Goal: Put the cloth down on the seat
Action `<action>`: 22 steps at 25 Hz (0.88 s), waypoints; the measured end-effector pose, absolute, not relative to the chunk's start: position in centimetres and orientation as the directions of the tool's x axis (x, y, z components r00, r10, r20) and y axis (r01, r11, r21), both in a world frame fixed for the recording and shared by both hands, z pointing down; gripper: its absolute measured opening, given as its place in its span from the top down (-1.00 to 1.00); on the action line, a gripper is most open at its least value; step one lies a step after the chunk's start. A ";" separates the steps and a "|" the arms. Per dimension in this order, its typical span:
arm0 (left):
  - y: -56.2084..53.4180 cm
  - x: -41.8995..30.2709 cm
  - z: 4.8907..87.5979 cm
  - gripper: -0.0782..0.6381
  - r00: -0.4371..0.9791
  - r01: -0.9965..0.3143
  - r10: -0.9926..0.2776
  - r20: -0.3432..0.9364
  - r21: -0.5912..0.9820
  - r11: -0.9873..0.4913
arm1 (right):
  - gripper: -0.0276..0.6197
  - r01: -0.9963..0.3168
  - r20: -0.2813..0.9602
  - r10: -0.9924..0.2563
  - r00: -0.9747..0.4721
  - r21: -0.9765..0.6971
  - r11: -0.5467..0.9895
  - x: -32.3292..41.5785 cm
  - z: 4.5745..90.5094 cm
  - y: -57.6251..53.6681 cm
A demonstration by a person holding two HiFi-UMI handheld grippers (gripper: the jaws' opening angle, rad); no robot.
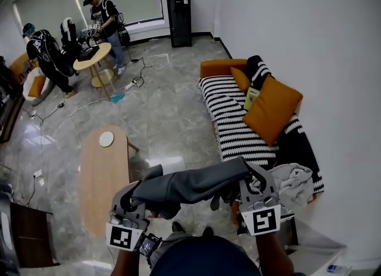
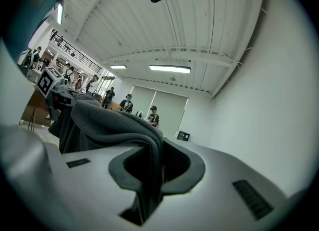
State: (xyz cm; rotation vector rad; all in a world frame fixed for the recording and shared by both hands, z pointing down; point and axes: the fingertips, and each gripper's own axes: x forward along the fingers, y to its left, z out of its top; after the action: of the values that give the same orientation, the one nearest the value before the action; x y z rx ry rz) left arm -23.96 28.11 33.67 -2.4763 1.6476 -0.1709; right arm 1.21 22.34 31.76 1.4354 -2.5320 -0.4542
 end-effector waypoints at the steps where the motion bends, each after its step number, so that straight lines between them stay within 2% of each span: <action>1: 27.6 -24.3 33.5 0.73 0.395 -0.900 -0.918 0.004 -0.198 -0.388 | 0.78 -0.807 0.018 -0.866 -0.500 0.352 0.474 1.0 31.5 22.0; 14: 22.5 -29.6 33.4 0.73 0.468 -0.866 -0.884 -0.007 -0.203 -0.457 | 0.78 -0.832 0.012 -0.901 -0.434 0.378 0.406 -3.9 31.3 18.4; 22: 20.1 -30.7 34.7 0.73 0.438 -0.882 -0.899 0.011 -0.191 -0.432 | 0.78 -0.802 0.057 -0.879 -0.474 0.385 0.457 -5.3 32.9 15.5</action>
State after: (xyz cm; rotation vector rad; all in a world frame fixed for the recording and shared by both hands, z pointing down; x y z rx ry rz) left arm -30.70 20.13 34.65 -2.5276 1.5784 -0.1666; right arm -5.35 15.54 32.89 1.4497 -2.4611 -0.4509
